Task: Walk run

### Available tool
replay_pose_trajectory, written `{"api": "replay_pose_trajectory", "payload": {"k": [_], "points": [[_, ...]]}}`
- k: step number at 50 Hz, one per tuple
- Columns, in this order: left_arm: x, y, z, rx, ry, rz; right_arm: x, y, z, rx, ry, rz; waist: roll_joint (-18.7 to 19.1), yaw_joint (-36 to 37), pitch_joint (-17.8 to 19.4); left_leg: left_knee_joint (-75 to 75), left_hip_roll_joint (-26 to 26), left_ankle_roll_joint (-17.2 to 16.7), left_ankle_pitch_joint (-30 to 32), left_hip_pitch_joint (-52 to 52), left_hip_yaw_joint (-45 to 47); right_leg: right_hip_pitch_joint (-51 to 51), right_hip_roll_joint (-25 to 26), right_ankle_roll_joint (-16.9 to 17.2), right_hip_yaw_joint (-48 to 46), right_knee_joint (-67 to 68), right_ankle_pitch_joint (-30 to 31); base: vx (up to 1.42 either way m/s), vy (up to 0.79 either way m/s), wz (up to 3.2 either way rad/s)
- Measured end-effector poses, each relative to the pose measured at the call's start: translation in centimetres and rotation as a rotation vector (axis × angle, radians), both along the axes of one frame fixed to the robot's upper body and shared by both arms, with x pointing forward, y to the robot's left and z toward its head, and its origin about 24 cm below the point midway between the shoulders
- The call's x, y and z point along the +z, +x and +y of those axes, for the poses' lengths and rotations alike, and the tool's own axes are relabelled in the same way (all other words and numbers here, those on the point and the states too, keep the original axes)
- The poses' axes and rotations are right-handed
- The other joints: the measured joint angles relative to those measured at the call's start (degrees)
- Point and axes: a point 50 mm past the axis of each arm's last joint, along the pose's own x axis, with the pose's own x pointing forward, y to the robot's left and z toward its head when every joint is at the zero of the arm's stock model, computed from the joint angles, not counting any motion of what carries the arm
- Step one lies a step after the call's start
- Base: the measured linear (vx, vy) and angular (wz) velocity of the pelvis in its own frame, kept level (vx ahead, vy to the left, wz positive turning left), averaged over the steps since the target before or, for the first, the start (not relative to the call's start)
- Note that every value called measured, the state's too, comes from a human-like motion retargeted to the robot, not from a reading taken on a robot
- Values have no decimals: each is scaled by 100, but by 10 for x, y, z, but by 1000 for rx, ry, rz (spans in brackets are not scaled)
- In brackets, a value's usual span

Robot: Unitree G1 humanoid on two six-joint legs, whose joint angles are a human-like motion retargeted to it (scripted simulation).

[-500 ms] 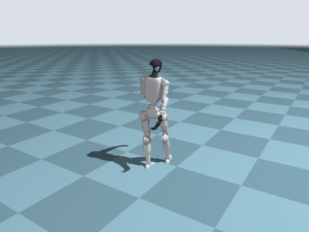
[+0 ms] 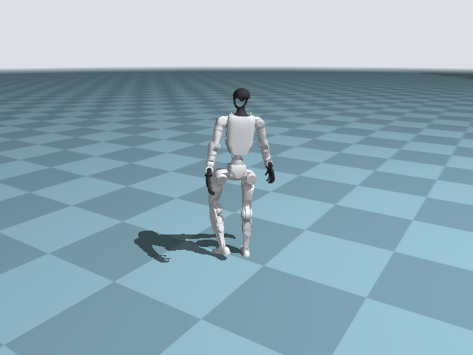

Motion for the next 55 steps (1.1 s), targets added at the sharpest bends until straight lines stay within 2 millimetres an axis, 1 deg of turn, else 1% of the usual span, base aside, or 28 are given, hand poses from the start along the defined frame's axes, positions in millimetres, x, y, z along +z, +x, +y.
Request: {"api": "replay_pose_trajectory", "payload": {"k": [2, 5, 8, 10, 13, 15, 18, 20, 22, 23, 25, 27, 28, 30, 32, 33, 35, 36, 38, 40, 43, 45, 47, 48, 50, 52, 53, 55], "points": [[7, -17, 6, 22, 45, 41, 3, 1, -7, -23, -21, -16, 82, 58, -52, -321, 206, 147, -107, -141, 447, 190, 49, 19, -575, -73, -149, 23, 10, 234], [15, -34, 12, 93, 111, 82, 3, -5, -10, -62, -16, -16, 151, 92, -139, -852, 385, 396, -339, -172, 1544, 472, 126, 87, -1469, -180, -345, 24, 13, 249], [17, -39, 12, 207, 154, 79, -1, -12, -5, -79, 13, -1, 150, 85, -204, -1347, 328, 526, -517, 66, 2897, 730, 217, 229, -2338, -229, -528, 24, 11, 244], [15, -39, 6, 292, 161, 58, -4, -16, 1, -66, 32, 14, 108, 84, -230, -1612, 159, 644, -515, 272, 3508, 905, 235, 385, -2845, -225, -620, 29, 11, 212], [10, -37, -13, 420, 138, 15, -10, -17, 15, 8, 50, 43, 33, 140, -229, -1955, -228, 851, -768, 385, 3011, 1145, 254, 625, -3157, -137, -622, 39, 12, 152], [6, -36, -30, 499, 109, -5, -14, -18, 25, 74, 46, 60, -27, 281, -250, -2108, -530, 982, -888, 306, 2312, 1255, 191, 805, -3196, -1, -388, 39, 9, 75], [-1, -27, -56, 591, 61, -44, -20, -27, 38, 150, 28, 88, 44, 406, -287, -2374, -584, 1104, -934, 525, 2225, 1388, -29, 1031, -3341, 538, 617, 52, 28, 80], [-5, -15, -67, 613, 46, -94, -24, -41, 43, 168, 31, 111, 303, 306, -311, -2609, -639, 1257, -960, 709, 1768, 1265, -44, 729, -2955, 1272, 1437, 51, 28, 201], [-10, 0, -69, 604, 32, -147, -27, -63, 45, 155, 47, 152, 598, 1, -382, -2725, -628, 1401, -951, 856, 1200, 779, 112, 130, -2201, 2250, 1953, 60, 29, 291], [-12, 10, -68, 589, 23, -174, -28, -75, 46, 136, 59, 182, 716, -78, -420, -2744, -615, 1444, -937, 878, 873, 488, 273, 25, -1723, 2719, 1985, 52, 22, 274], [-18, 37, -60, 526, 7, -248, -30, -103, 51, 76, 94, 251, 903, -148, -425, -2706, -566, 1474, -909, 925, 261, -34, 659, -49, -814, 3513, 1855, 43, 13, 260], [-23, 74, -47, 408, 5, -364, -29, -133, 58, -3, 155, 335, 990, -175, -362, -2607, -569, 1474, -870, 1009, -368, -507, 1392, 59, 388, 3964, 1819, 50, 8, 268], [-24, 94, -39, 340, 10, -431, -28, -147, 61, -36, 193, 375, 995, -146, -336, -2589, -603, 1474, -852, 1078, -629, -636, 1596, 74, 691, 3997, 1769, 55, 6, 252], [-21, 137, -25, 203, 28, -573, -25, -172, 70, -79, 279, 443, 986, -112, -301, -2616, -694, 1474, -782, 1226, -1166, -882, 1536, -155, 731, 3987, 1524, 47, 1, 253], [-14, 180, -16, 95, 43, -713, -22, -194, 78, -90, 348, 501, 944, -217, -339, -2649, -848, 1474, -706, 1315, -1809, -1203, 925, -504, 164, 3862, 1167, 57, -1, 269], [-9, 201, -13, 54, 49, -779, -20, -202, 82, -88, 375, 527, 882, -211, -365, -2683, -943, 1474, -673, 1364, -2050, -1351, 700, -575, 26, 3688, 1043, 67, -6, 237], [2, 236, -11, -8, 52, -894, -17, -217, 88, -77, 412, 575, 755, -216, -405, -2747, -1137, 1474, -611, 1486, -2528, -1627, 626, -423, 144, 3055, 979, 61, -11, 221], [7, 249, -11, -26, 48, -936, -15, -224, 90, -69, 422, 596, 671, -260, -420, -2767, -1261, 1474, -585, 1572, -2782, -1730, 728, -176, 457, 2617, 1037, 55, -13, 227], [15, 269, -13, -46, 39, -1007, -12, -232, 91, -48, 438, 631, 467, -392, -414, -2814, -1514, 1474, -540, 1789, -3185, -1883, 779, 343, 1022, 1759, 1136, 67, -14, 224], [20, 280, -14, -43, 30, -1053, -12, -233, 89, -25, 444, 649, 277, -539, -342, -2856, -1716, 1474, -501, 2072, -3451, -2005, 570, 653, 1198, 1021, 1074, 61, -12, 194], [19, 278, -15, -13, 16, -1053, -13, -226, 83, -22, 414, 634, 186, -769, -172, -2856, -1834, 1474, -375, 2550, -3746, -2126, 458, 1023, 1394, 241, 814, 81, -14, 146], [12, 264, -17, 17, 7, -1004, -15, -216, 77, -42, 378, 608, 244, -783, -94, -2845, -1783, 1435, -199, 2803, -3675, -2167, 548, 807, 1510, 23, 909, 79, -13, 60], [1, 237, -19, 46, -4, -903, -17, -203, 72, -86, 341, 577, 290, -801, -139, -2717, -1720, 1239, 149, 2890, -3527, -2106, 775, 406, 1713, 166, 1141, 78, -21, 38], [-5, 219, -20, 59, -12, -838, -18, -196, 70, -115, 323, 562, 322, -842, -191, -2608, -1681, 1100, 403, 2895, -3449, -2088, 786, 267, 1560, 366, 1083, 92, -28, 74], [-16, 175, -24, 77, -26, -687, -20, -185, 69, -178, 299, 533, 433, -1154, -266, -2237, -1534, 690, 1160, 2901, -3482, -1961, 638, 294, 1205, 629, 1067, 95, -28, 127], [-22, 129, -29, 80, -29, -531, -23, -169, 69, -240, 289, 475, 584, -1283, -352, -1577, -1283, -33, 2191, 2693, -3232, -1829, 804, 39, 1654, 845, 662, 87, -23, 105], [-23, 107, -31, 75, -27, -455, -25, -160, 70, -266, 290, 438, 589, -1285, -384, -1105, -1206, -432, 2637, 2518, -3032, -1730, 767, -89, 1431, 960, 458, 91, -26, 82], [-22, 69, -36, 57, -31, -327, -29, -137, 72, -296, 300, 357, 477, -1342, -438, -20, -1121, -1108, 3211, 2043, -2548, -1476, 410, -155, 772, 1003, 263, 93, -29, 74]]}}
